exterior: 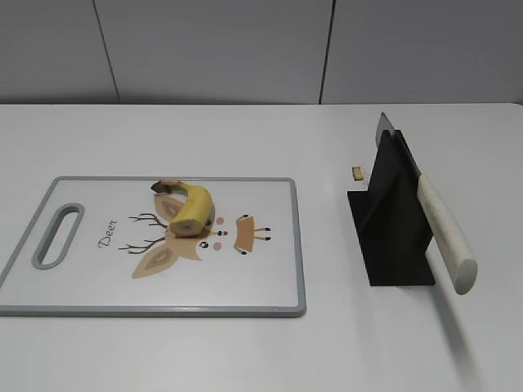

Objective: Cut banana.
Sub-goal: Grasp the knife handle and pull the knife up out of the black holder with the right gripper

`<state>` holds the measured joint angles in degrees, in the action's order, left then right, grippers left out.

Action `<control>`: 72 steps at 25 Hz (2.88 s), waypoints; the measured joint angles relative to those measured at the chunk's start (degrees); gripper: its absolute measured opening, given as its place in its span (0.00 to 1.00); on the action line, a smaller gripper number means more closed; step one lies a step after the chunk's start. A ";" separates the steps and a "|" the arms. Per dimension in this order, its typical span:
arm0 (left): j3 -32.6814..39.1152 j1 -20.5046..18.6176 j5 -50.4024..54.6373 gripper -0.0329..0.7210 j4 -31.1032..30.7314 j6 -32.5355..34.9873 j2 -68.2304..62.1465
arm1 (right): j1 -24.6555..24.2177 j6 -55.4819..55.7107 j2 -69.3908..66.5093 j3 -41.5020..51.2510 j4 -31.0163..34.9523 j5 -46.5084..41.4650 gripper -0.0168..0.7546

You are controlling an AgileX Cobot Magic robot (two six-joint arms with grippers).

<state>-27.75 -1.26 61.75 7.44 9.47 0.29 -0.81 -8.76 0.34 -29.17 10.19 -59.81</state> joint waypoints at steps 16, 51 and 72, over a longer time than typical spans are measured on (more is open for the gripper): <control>0.00 0.00 0.00 0.68 0.00 0.00 0.00 | 0.00 0.00 0.00 0.00 0.00 0.00 0.52; 0.00 0.00 0.00 0.68 0.00 0.00 0.00 | 0.00 0.00 -1.27 -1.39 2.34 -1.27 0.78; 0.00 0.00 0.00 0.68 0.00 0.00 0.00 | 1.51 2.41 -35.86 -17.49 3.32 -9.68 0.78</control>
<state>-27.75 -1.26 61.75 7.44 9.47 0.29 0.70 -6.35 -35.51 -46.66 13.52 -69.50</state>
